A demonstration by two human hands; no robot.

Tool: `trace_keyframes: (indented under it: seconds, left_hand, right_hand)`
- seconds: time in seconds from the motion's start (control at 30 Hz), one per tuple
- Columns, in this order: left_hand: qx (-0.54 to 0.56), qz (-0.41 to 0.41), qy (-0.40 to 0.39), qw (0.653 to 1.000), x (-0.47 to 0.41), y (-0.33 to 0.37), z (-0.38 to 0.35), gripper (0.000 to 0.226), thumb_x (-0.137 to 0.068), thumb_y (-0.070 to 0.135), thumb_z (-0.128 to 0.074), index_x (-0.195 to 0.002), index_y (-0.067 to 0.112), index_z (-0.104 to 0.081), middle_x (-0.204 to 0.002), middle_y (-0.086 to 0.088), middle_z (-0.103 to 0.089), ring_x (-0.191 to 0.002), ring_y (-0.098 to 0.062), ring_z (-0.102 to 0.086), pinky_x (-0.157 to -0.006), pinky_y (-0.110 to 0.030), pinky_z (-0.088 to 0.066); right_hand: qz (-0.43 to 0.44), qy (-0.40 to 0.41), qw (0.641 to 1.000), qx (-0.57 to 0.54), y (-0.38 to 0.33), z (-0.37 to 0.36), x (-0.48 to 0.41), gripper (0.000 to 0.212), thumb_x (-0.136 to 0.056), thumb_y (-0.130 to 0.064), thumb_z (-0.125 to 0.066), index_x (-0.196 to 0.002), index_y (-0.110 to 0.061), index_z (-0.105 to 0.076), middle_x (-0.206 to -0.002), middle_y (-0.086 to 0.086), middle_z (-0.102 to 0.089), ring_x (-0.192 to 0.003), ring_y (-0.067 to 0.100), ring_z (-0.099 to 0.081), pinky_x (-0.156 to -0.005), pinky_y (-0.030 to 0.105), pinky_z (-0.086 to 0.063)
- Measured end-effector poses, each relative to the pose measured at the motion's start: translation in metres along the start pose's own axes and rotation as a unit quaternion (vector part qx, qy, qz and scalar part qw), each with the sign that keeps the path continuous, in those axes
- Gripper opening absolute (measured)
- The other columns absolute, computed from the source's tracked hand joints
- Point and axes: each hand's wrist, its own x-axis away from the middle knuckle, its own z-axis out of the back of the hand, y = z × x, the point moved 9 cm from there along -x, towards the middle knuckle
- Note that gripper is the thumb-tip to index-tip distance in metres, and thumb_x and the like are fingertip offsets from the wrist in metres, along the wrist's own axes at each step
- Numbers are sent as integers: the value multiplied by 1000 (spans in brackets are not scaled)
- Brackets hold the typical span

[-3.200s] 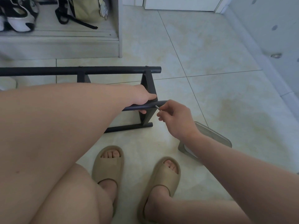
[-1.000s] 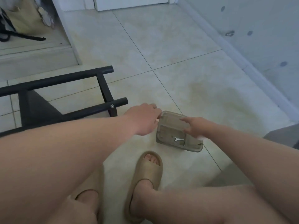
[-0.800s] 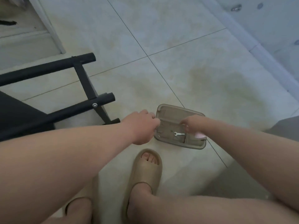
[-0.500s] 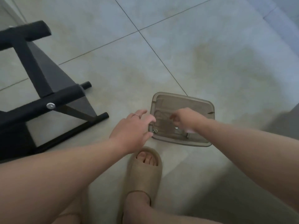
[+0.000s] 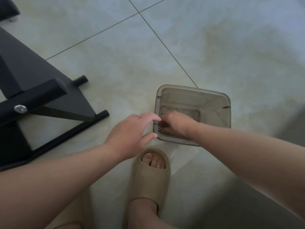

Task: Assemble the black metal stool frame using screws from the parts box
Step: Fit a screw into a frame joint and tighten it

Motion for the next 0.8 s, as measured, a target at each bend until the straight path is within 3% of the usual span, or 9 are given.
trace_keyframes:
  seconds: [0.13,0.23,0.43,0.57,0.63,0.73,0.8]
  left_hand:
    - [1,2,-4,1000,0,0,-1,39,-94,43,-59,-130,43,-45,-124,15,-59,-107,-13,-51,-86,-37,-46]
    - [0,5,-7,1000,1,0,0,39,-94,43,-60,-130,44,-45,-122,15,-59,-110,-13,-52,-83,-35,-46]
    - [-8,27,-71,997,-4,4,0,39,-96,39,-59,-132,43,-43,-133,14,-56,-116,-15,-53,-91,-37,-46]
    - [5,69,-126,990,-2,12,19,44,-98,33,-59,-140,39,-47,-141,12,-54,-123,-15,-54,-95,-28,-40]
    - [30,98,-149,984,3,19,34,33,-100,31,-56,-133,33,-56,-128,9,-61,-113,-13,-58,-84,-20,-41]
    - [156,170,-143,963,18,28,66,21,-101,27,-54,-113,18,-68,-107,2,-69,-92,-15,-70,-71,-22,-52]
    - [309,245,-146,908,38,30,86,26,-102,31,-52,-115,13,-65,-107,-5,-72,-86,-18,-74,-72,-30,-58]
  right_hand:
    - [9,16,1000,24,-2,-2,-5,11,-93,-25,-63,-103,-22,-62,-104,-2,-55,-105,28,-59,-72,32,-39]
    - [3,20,999,30,-1,0,-2,13,-94,-22,-59,-105,-18,-64,-113,3,-61,-106,28,-60,-78,36,-48]
    - [-47,106,991,-64,14,41,31,11,-89,-12,-63,-98,-11,-70,-95,6,-71,-93,28,-64,-73,29,-43]
    - [-64,174,975,-124,8,87,68,11,-87,-10,-65,-90,-17,-73,-82,-4,-69,-86,18,-67,-74,20,-46]
    - [-60,198,972,-114,-6,117,84,11,-87,-10,-67,-88,-17,-75,-79,-4,-70,-83,17,-68,-72,18,-45]
    - [-50,262,956,-119,-38,175,110,10,-86,-10,-69,-85,-17,-75,-78,-2,-71,-80,19,-68,-75,26,-51]
    - [-41,295,942,-154,-68,209,127,11,-86,-11,-71,-81,-21,-71,-76,-2,-70,-76,19,-67,-71,28,-52]
